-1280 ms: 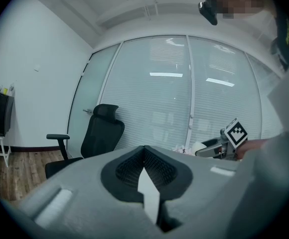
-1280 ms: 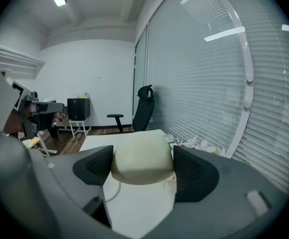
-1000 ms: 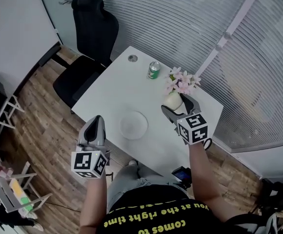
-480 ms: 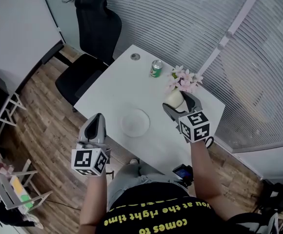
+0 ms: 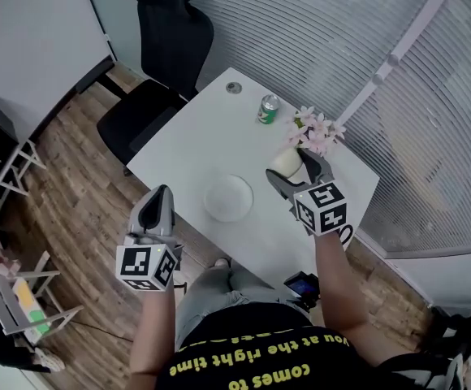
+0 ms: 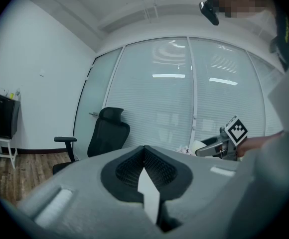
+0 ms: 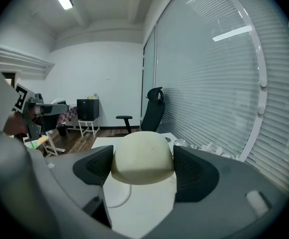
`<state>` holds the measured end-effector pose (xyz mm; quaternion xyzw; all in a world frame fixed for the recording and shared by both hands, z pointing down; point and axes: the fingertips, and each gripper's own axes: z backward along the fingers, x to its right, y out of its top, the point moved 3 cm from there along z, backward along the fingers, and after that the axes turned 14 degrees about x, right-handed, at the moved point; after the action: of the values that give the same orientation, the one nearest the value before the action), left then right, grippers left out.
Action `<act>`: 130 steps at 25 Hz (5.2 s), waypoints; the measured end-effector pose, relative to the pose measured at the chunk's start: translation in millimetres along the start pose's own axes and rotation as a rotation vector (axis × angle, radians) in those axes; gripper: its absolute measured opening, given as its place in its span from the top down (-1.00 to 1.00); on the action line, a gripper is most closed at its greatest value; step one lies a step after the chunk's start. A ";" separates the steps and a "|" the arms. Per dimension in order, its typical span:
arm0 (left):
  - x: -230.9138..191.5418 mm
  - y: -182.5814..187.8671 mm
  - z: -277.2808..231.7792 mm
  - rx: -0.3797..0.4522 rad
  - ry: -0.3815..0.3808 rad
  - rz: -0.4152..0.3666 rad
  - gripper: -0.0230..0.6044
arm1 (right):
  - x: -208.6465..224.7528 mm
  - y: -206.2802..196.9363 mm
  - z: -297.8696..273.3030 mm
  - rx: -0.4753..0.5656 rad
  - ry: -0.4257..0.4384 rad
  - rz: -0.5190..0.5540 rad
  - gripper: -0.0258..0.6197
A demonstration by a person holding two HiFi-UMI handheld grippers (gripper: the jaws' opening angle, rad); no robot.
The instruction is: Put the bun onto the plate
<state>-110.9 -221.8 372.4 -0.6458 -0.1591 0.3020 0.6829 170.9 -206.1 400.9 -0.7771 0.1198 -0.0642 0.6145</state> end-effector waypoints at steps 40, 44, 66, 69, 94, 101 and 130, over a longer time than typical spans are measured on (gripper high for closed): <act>-52.9 -29.5 59.2 -0.058 0.253 0.016 0.93 | -103.4 -46.4 -84.6 -0.078 0.372 0.020 -0.28; -54.0 -34.1 60.1 -0.070 0.258 0.021 0.93 | -104.4 -60.6 -86.2 -0.104 0.380 0.022 -0.28; -69.8 -58.3 70.2 -0.126 0.326 0.035 0.93 | -114.3 -132.5 -100.6 -0.231 0.441 -0.012 -0.28; -71.5 -64.6 71.1 -0.136 0.332 0.038 0.93 | -114.1 -144.3 -103.0 -0.244 0.443 -0.012 -0.27; -75.3 -79.8 65.3 -0.172 0.339 0.050 0.93 | -117.9 -205.8 -114.1 -0.333 0.463 0.068 -0.28; -75.6 -79.5 60.0 -0.179 0.318 0.047 0.93 | -118.5 -209.5 -114.5 -0.364 0.481 0.104 -0.29; -62.0 -57.8 56.3 -0.131 0.274 0.025 0.93 | -89.2 -130.2 -96.5 -0.135 0.372 0.012 0.90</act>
<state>-180.6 -214.9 446.2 -0.7261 -0.0759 0.2084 0.6509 75.1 -245.0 554.4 -0.7907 0.2398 -0.1950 0.5285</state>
